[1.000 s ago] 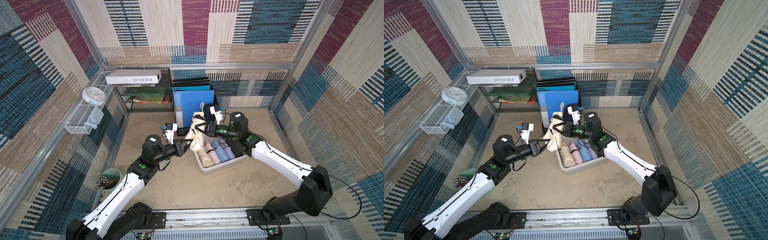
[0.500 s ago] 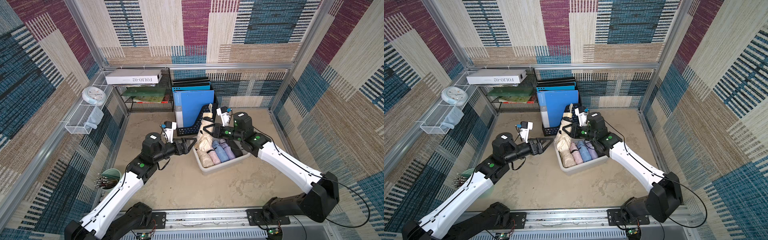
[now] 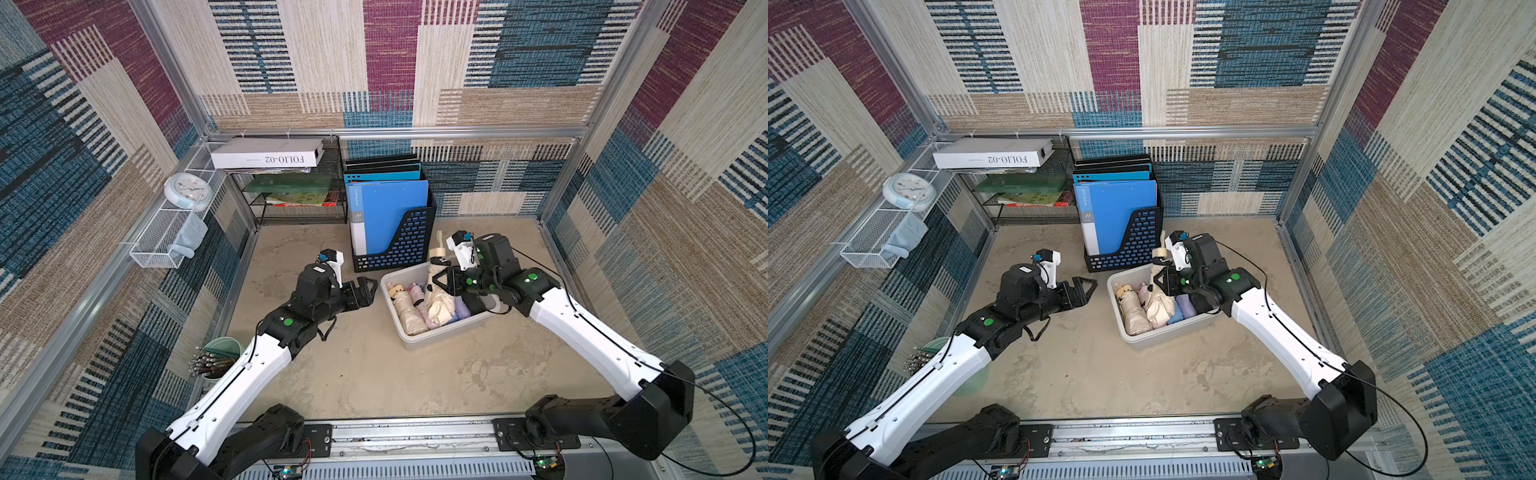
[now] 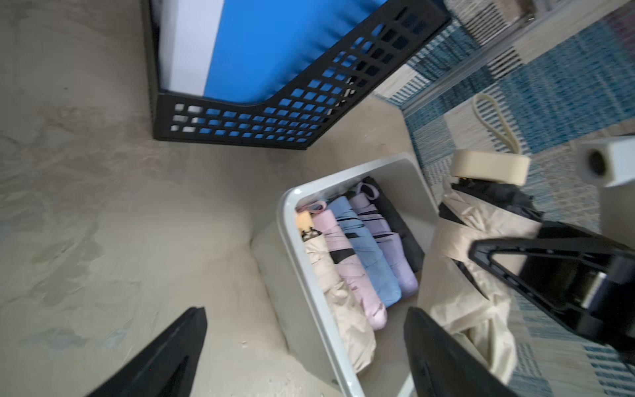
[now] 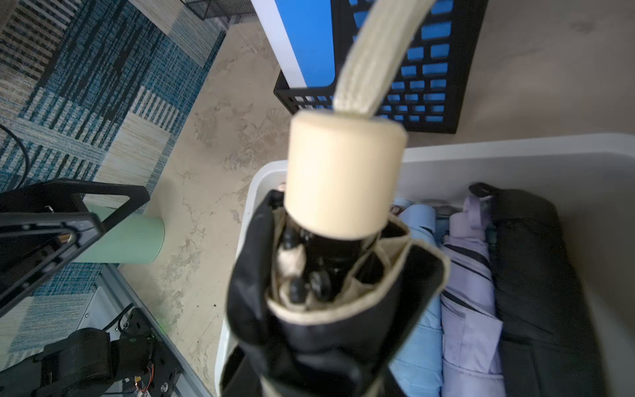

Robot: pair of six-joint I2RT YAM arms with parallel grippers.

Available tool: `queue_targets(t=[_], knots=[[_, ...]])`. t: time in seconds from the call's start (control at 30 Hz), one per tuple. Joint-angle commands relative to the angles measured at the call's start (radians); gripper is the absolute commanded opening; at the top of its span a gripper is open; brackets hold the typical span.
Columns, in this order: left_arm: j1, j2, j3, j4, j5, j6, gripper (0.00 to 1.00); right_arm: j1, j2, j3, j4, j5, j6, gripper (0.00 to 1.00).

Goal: Put the umbrella into the storage box
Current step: Place the umbrella in the storage box.

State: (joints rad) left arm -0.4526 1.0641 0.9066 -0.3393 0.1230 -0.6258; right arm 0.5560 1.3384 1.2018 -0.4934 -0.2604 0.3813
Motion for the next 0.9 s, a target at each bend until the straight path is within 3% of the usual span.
queue_targets(t=[0.0, 0.4, 0.53, 0.63, 0.73, 0.87], knots=[[0.002, 0.021, 0.011, -0.115, -0.13, -0.027, 0.93, 0.016, 0.047, 0.028, -0.007, -0.088, -0.008, 0.18], [0.005, 0.017, -0.006, -0.229, -0.299, -0.123, 0.92, 0.057, 0.247, 0.105, -0.072, -0.247, -0.069, 0.2], [0.007, 0.02, -0.011, -0.215, -0.284, -0.136, 0.92, 0.061, 0.277, 0.09, -0.074, -0.282, -0.072, 0.23], [0.006, 0.027, -0.008, -0.148, -0.169, -0.123, 0.91, 0.069, 0.285, 0.075, -0.06, -0.3, -0.076, 0.29], [-0.002, 0.047, 0.003, -0.097, -0.068, -0.16, 0.9, 0.084, 0.294, 0.074, -0.052, -0.317, -0.089, 0.45], [-0.058, 0.059, 0.009, -0.061, -0.049, -0.237, 0.91, 0.088, 0.276, 0.071, -0.019, -0.27, -0.09, 0.62]])
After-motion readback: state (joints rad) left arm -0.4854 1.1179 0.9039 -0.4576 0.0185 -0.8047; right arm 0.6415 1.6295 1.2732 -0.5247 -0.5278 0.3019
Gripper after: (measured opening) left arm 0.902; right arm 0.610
